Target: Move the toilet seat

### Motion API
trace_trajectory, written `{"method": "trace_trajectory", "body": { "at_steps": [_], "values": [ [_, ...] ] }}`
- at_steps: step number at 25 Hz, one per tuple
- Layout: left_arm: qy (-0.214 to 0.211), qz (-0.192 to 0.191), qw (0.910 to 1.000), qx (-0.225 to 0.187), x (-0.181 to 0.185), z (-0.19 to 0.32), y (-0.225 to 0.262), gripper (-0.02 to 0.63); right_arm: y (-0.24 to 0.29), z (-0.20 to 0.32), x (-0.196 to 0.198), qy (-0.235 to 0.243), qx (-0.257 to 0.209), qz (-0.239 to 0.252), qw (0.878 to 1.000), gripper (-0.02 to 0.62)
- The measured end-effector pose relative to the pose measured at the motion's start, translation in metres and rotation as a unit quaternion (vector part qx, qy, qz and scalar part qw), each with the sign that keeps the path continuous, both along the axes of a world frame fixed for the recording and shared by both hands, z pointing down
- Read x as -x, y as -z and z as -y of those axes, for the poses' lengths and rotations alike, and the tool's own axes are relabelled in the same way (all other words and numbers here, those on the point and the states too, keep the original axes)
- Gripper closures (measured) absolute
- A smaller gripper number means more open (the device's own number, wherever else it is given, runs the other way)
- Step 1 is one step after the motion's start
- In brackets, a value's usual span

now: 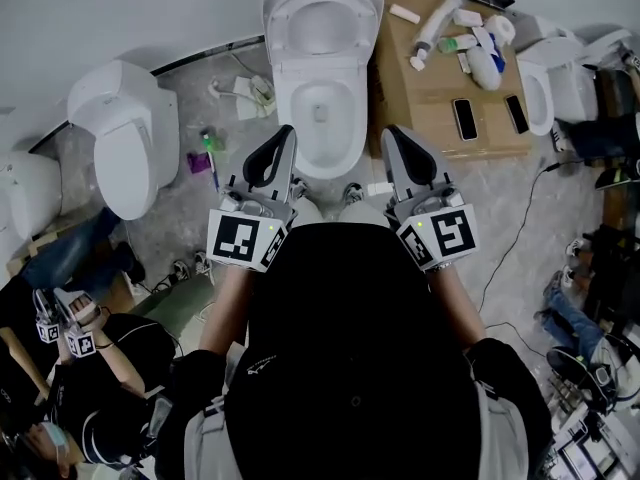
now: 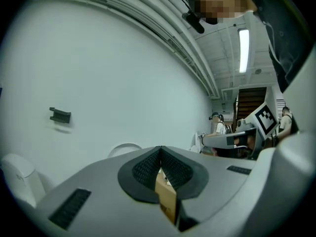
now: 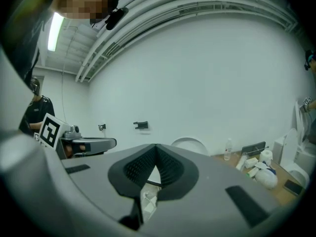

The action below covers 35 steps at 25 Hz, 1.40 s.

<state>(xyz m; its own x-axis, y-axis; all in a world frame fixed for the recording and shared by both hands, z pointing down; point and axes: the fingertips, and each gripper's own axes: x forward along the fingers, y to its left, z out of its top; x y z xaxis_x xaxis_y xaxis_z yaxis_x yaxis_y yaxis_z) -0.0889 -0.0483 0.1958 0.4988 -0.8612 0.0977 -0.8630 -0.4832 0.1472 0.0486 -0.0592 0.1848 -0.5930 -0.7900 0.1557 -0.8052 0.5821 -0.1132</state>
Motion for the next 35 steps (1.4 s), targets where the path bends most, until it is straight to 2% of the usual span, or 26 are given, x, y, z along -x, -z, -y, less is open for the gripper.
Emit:
{"method": "trace_trajectory", "body": {
  "at_steps": [4,8,11,21,35],
  "values": [
    [0.002,-0.012,0.9999,-0.005,-0.045,-0.009,0.005,0.597,0.003,-0.013,-0.039,0.003,0.000,0.004,1.000,0.583],
    [-0.011,-0.005,0.9998,-0.015,-0.091,-0.026,0.013,0.597,0.002,-0.029,-0.070,0.007,0.002,0.012,1.000,0.583],
    [-0.012,0.006,0.9997,-0.021,-0.112,-0.044,0.015,0.597,0.000,-0.043,-0.085,0.016,0.001,0.011,1.000,0.583],
    [0.038,-0.004,0.9992,-0.011,-0.133,-0.074,0.000,0.597,-0.009,-0.065,-0.127,0.037,-0.003,0.006,0.999,0.583],
    [0.054,0.010,0.9983,-0.019,-0.153,-0.082,0.002,0.597,-0.012,-0.071,-0.152,0.044,-0.004,0.009,0.999,0.583]
  ]
}}
